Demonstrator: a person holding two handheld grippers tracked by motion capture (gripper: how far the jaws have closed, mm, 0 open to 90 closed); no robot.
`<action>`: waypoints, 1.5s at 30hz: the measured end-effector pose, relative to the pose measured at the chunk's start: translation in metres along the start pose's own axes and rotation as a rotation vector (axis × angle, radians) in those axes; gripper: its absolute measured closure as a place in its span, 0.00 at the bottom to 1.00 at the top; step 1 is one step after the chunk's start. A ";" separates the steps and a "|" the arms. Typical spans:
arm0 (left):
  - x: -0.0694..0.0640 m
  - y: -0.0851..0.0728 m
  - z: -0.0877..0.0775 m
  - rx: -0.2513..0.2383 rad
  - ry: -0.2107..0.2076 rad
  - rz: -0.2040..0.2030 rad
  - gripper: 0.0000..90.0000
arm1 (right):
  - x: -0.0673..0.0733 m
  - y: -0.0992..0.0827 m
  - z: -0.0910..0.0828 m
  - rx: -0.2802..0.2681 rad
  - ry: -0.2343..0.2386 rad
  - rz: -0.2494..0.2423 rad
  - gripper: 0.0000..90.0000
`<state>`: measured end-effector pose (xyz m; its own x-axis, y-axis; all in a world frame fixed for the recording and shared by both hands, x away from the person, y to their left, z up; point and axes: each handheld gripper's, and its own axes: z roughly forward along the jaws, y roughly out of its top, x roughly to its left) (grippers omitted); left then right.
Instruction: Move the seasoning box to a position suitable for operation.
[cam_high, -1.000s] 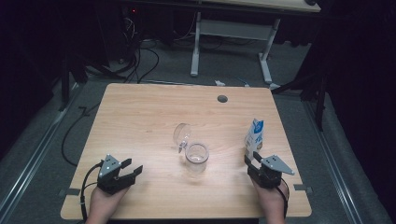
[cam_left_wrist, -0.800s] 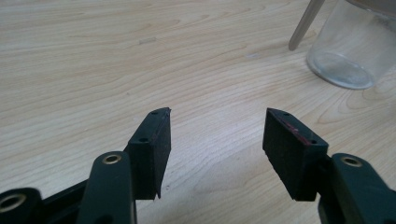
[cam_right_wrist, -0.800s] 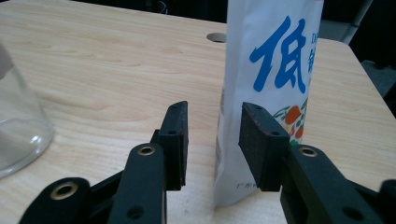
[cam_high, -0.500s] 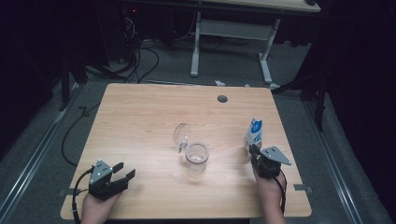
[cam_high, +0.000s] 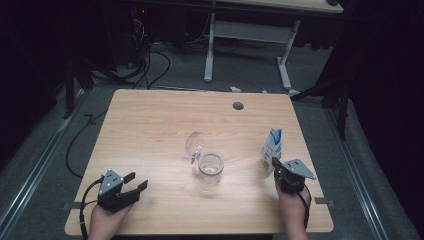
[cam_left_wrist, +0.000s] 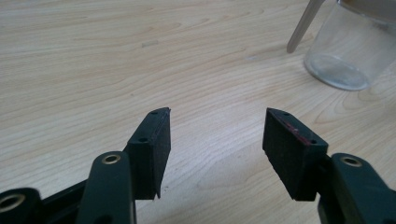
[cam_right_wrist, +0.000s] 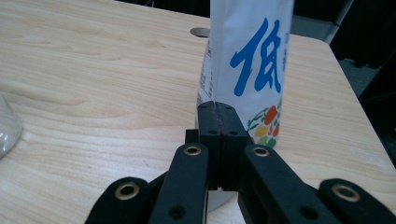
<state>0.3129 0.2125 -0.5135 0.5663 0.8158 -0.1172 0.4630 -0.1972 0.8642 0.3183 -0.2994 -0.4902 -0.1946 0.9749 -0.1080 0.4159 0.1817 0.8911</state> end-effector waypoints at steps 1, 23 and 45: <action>-0.001 0.001 0.002 0.000 -0.004 -0.001 0.47 | -0.001 -0.001 -0.002 -0.002 -0.002 0.000 1.00; -0.001 0.000 0.009 0.017 -0.018 -0.003 0.47 | -0.011 -0.005 -0.004 -0.030 0.015 0.080 0.59; -0.002 0.005 0.023 0.033 -0.030 0.072 0.43 | -0.010 0.008 0.000 -0.004 -0.015 0.112 0.45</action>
<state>0.3295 0.1973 -0.5205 0.6189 0.7824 -0.0699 0.4422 -0.2735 0.8542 0.3235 -0.3078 -0.4822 -0.1340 0.9909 -0.0136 0.4312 0.0707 0.8995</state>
